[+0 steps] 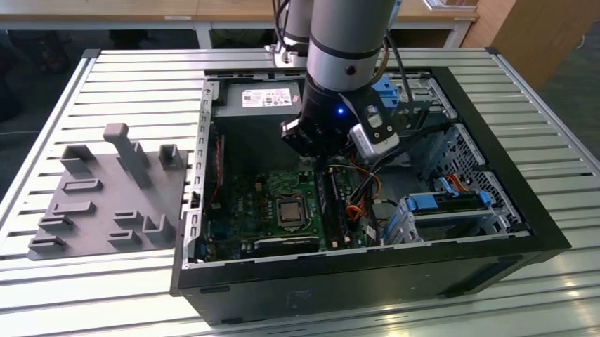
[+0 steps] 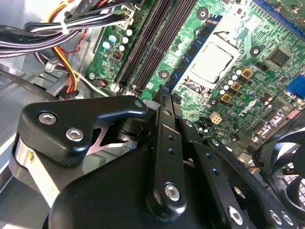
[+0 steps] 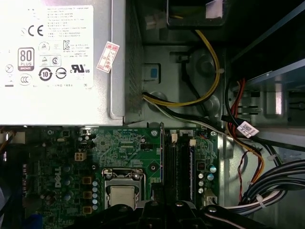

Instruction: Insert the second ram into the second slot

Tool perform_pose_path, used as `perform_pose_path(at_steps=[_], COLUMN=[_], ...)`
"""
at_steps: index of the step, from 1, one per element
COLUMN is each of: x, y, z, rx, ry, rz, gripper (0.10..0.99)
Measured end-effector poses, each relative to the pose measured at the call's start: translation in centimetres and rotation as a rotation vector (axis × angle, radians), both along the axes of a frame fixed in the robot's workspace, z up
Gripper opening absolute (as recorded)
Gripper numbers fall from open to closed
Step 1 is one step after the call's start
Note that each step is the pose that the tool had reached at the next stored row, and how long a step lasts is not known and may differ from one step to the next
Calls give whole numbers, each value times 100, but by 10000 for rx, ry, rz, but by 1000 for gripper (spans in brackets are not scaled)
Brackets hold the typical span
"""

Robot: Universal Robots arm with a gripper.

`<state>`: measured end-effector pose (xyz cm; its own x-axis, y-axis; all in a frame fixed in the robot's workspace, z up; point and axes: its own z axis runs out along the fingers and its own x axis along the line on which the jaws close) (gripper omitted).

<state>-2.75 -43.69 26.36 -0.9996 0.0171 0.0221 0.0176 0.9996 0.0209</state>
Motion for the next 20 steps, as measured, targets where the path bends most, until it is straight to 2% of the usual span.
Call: perform_pose_path(at_steps=[9,16,20], x=[-1,0,17], y=[-2,-50,-55], z=[-16,-28,-56], rx=[1,0,0], ry=[1,3,6], rz=[-2,-2,-5], gripper=[122,122,122])
